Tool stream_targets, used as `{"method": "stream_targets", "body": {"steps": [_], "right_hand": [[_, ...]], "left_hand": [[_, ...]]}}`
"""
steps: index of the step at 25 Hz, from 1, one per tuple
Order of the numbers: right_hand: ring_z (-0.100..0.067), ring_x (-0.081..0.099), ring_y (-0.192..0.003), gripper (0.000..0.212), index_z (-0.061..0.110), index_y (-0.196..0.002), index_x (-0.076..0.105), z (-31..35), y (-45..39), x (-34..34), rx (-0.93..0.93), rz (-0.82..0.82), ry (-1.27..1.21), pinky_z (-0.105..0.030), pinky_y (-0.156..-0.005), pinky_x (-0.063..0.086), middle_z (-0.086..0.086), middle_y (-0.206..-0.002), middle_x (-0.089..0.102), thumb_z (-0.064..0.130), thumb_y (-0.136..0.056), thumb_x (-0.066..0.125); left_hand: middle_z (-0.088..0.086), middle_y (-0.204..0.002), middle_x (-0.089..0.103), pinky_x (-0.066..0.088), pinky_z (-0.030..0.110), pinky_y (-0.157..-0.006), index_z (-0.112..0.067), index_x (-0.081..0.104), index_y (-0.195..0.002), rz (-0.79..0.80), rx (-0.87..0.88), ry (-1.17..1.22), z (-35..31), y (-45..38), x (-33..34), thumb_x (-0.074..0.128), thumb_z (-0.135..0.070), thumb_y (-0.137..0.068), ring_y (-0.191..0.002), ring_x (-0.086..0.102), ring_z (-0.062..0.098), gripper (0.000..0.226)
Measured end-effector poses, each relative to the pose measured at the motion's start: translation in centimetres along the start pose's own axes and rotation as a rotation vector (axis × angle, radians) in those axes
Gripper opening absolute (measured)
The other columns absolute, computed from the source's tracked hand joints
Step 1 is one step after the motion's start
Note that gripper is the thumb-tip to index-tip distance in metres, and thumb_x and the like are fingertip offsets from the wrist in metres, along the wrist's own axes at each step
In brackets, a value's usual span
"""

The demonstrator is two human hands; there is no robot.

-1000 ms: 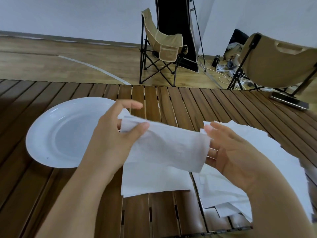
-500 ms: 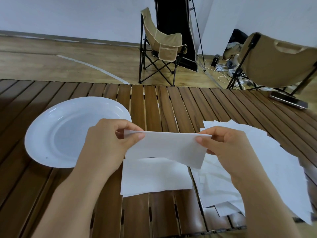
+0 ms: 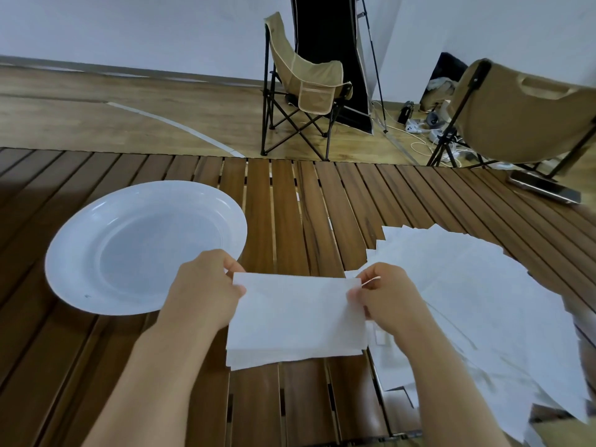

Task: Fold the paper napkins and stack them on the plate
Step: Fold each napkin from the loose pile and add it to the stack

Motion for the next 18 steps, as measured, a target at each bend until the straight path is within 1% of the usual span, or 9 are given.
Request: {"method": "stream_targets", "body": {"steps": [1,2,4,6,9,12,15,17,18], "right_hand": [[-0.023,0.061,-0.084,0.006,0.013,-0.091,0.059,-0.2,-0.2,0.5,0.004,0.0,0.084,-0.03,-0.064,0.054,-0.005,-0.09,0.064,0.01,-0.087,0.062],[-0.02,0.059,-0.086,0.009,0.015,-0.095,0.057,-0.2,-0.3,0.8,-0.001,-0.012,0.163,-0.022,-0.059,0.047,-0.004,-0.095,0.063,0.01,-0.088,0.06],[-0.017,0.054,-0.085,0.015,0.017,-0.099,0.052,-0.2,-0.3,1.3,-0.023,-0.042,0.21,-0.017,-0.054,0.036,-0.003,-0.101,0.061,0.009,-0.089,0.059],[-0.018,0.054,-0.086,0.017,0.017,-0.099,0.049,-0.4,-0.3,2.1,-0.029,-0.053,0.196,-0.021,-0.056,0.037,-0.005,-0.104,0.061,0.008,-0.088,0.058],[-0.022,0.057,-0.089,0.02,0.018,-0.102,0.047,-0.7,-0.2,3.0,-0.029,-0.047,0.207,-0.028,-0.065,0.045,-0.007,-0.105,0.061,0.007,-0.088,0.056],[-0.021,0.056,-0.086,0.022,0.018,-0.104,0.046,0.7,0.4,2.0,-0.093,-0.128,0.293,-0.033,-0.071,0.051,-0.003,-0.099,0.057,0.008,-0.088,0.058],[-0.023,0.051,-0.096,0.022,0.016,-0.104,0.053,2.0,1.1,-0.9,-0.161,-0.333,0.475,-0.035,-0.081,0.046,-0.005,-0.108,0.052,0.01,-0.086,0.062],[-0.027,0.046,-0.112,0.03,0.018,-0.11,0.054,1.0,0.9,-3.0,-0.073,-0.451,0.606,-0.04,-0.091,0.037,-0.005,-0.122,0.047,0.007,-0.082,0.061],[-0.029,0.042,-0.119,0.037,0.019,-0.114,0.053,0.0,0.8,-3.9,0.007,-0.474,0.617,-0.044,-0.094,0.033,-0.005,-0.13,0.044,0.005,-0.081,0.059]], "left_hand": [[0.003,-0.096,0.066,0.052,0.034,-0.077,-0.025,0.056,-0.091,0.017,-0.027,-0.009,0.4,-0.2,0.5,0.068,-0.015,-0.084,-0.085,0.063,0.022,0.017],[0.003,-0.097,0.064,0.052,0.034,-0.077,-0.024,0.056,-0.094,0.027,-0.048,-0.02,0.7,-0.3,1.0,0.069,-0.014,-0.083,-0.086,0.062,0.023,0.02],[0.004,-0.101,0.06,0.051,0.034,-0.08,-0.021,0.056,-0.102,0.027,-0.074,-0.082,1.0,-0.5,1.6,0.068,-0.012,-0.083,-0.092,0.06,0.023,0.024],[0.005,-0.103,0.059,0.051,0.035,-0.081,-0.018,0.056,-0.106,0.008,-0.088,-0.15,1.3,-0.8,1.9,0.065,-0.01,-0.083,-0.095,0.058,0.024,0.026],[0.005,-0.103,0.059,0.051,0.035,-0.081,-0.018,0.056,-0.106,0.009,-0.129,-0.197,1.6,-0.9,2.0,0.064,-0.009,-0.082,-0.095,0.058,0.025,0.027],[0.003,-0.098,0.061,0.049,0.031,-0.075,-0.017,0.061,-0.105,0.066,-0.148,-0.236,1.5,-0.6,2.1,0.067,-0.015,-0.081,-0.089,0.058,0.021,0.024],[0.002,-0.098,0.063,0.042,0.026,-0.072,-0.015,0.065,-0.105,0.1,-0.111,-0.266,0.6,0.3,1.3,0.065,-0.023,-0.087,-0.084,0.054,0.018,0.02],[-0.001,-0.098,0.059,0.039,0.025,-0.076,-0.016,0.067,-0.106,0.098,-0.051,-0.219,-0.2,1.4,0.3,0.061,-0.027,-0.09,-0.087,0.051,0.016,0.02],[-0.003,-0.098,0.058,0.039,0.025,-0.078,-0.02,0.067,-0.106,0.091,-0.03,-0.172,-0.6,1.9,-0.2,0.061,-0.028,-0.091,-0.089,0.051,0.015,0.019]]}}
Point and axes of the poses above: each hand's wrist, its own y-axis away from the middle knuckle, its own x-axis out of the palm, z = x × y, the point moved 7 cm from there along -y, towards the middle knuckle
